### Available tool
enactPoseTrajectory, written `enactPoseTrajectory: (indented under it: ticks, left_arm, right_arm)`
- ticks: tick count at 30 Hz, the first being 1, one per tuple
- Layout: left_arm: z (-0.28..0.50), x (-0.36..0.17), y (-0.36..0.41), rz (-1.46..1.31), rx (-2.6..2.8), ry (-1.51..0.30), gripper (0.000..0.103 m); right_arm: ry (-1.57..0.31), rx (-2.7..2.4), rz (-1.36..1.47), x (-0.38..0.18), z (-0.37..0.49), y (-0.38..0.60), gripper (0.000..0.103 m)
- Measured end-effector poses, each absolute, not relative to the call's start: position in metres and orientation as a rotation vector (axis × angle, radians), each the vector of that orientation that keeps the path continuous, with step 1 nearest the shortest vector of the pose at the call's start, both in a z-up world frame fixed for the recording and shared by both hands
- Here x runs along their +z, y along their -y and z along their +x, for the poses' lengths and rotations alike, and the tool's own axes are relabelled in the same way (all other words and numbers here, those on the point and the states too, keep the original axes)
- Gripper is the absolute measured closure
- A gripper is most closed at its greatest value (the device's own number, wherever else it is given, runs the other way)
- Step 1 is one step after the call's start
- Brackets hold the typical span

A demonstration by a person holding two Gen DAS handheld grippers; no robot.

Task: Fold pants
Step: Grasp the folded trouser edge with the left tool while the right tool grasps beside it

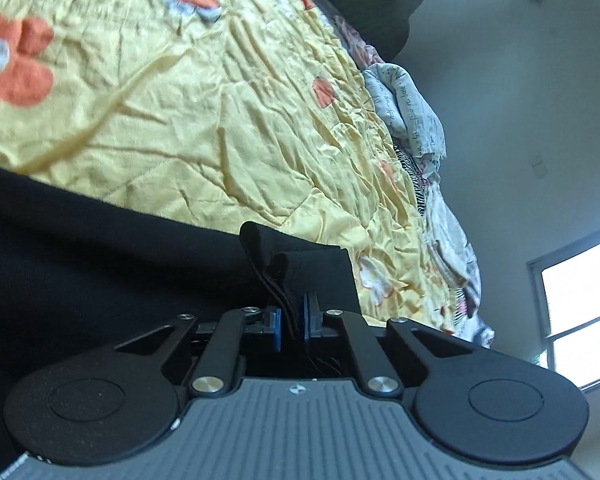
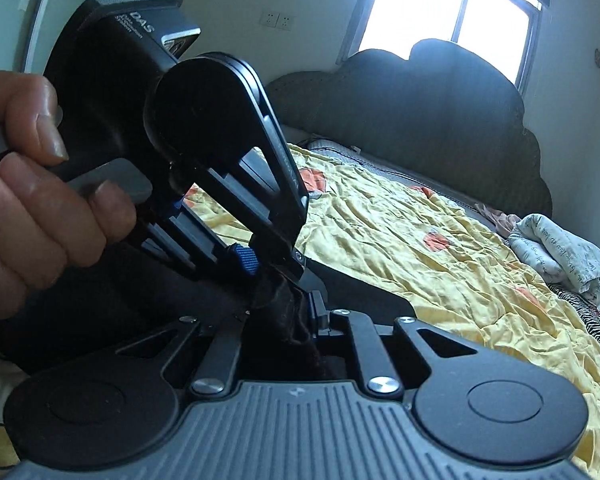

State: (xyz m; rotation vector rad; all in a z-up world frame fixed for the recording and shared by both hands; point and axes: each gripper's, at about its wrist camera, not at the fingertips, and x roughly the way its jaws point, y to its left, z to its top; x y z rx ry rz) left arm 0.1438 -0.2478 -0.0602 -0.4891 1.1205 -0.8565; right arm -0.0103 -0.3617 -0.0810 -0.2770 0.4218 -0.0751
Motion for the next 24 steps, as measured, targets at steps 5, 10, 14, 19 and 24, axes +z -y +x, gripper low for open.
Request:
enactPoseTrajectory:
  ticks: [5, 10, 14, 19, 24]
  left_arm:
    - [0.125, -0.047, 0.249, -0.332, -0.844, -1.006, 0.096]
    - [0.112, -0.041, 0.251, -0.218, -0.817, -0.949, 0.096]
    - [0.104, -0.036, 0.250, -0.152, -0.803, -0.911, 0.096]
    - [0.098, -0.029, 0.245, -0.090, -0.784, -0.877, 0.096]
    - [0.093, -0.024, 0.239, -0.027, -0.761, -0.841, 0.096]
  right_arm:
    - [-0.420, -0.070, -0.287, -0.081, -0.012, 0.356, 0.092]
    - [-0.427, -0.054, -0.268, -0.082, -0.012, 0.355, 0.092]
    - [-0.431, -0.042, -0.251, -0.080, -0.011, 0.356, 0.092]
    - [-0.429, -0.024, -0.216, -0.076, -0.009, 0.357, 0.092]
    - [-0.429, -0.003, -0.183, -0.074, -0.001, 0.364, 0.092]
